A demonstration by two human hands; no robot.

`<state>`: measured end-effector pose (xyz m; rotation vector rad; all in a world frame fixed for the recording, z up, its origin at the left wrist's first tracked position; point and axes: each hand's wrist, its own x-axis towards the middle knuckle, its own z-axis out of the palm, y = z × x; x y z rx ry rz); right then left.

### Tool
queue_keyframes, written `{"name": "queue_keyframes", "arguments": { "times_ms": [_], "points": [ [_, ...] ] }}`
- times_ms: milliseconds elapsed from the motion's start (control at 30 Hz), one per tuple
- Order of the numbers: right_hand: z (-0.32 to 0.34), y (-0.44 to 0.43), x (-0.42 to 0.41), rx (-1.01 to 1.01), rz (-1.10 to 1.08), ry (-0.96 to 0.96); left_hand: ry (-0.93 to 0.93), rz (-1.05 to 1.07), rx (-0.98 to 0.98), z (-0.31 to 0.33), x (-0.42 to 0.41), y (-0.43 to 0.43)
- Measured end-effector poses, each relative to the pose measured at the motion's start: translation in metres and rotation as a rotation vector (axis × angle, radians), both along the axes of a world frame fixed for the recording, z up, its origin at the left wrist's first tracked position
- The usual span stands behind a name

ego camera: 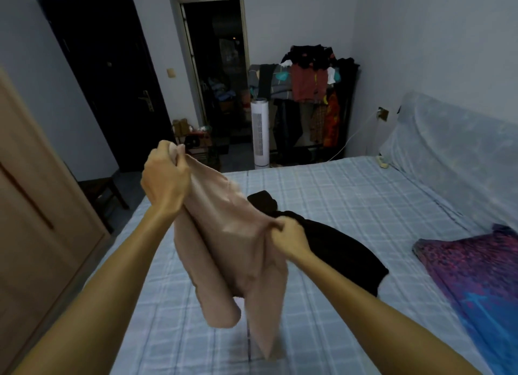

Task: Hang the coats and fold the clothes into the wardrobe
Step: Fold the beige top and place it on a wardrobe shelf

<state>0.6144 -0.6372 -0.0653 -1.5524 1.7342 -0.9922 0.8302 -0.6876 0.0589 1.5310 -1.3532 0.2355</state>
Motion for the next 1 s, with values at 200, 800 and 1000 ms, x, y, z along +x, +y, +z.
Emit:
{"name": "queue_keyframes", "arguments": {
  "times_ms": [200,800,1000],
  "points": [
    [0.049,-0.015,0.001,-0.218,0.015,-0.093,-0.178,-0.437,0.402,-0.06,-0.01,0.011],
    [0.115,-0.014,-0.046,-0.35,0.276,0.09,0.411,-0.913,0.766,-0.153,-0.088,0.021],
    [0.093,-0.027,-0.119,-0.271,0.02,0.371,0.313,-0.85,0.588,-0.121,-0.045,0.005]
  ]
}}
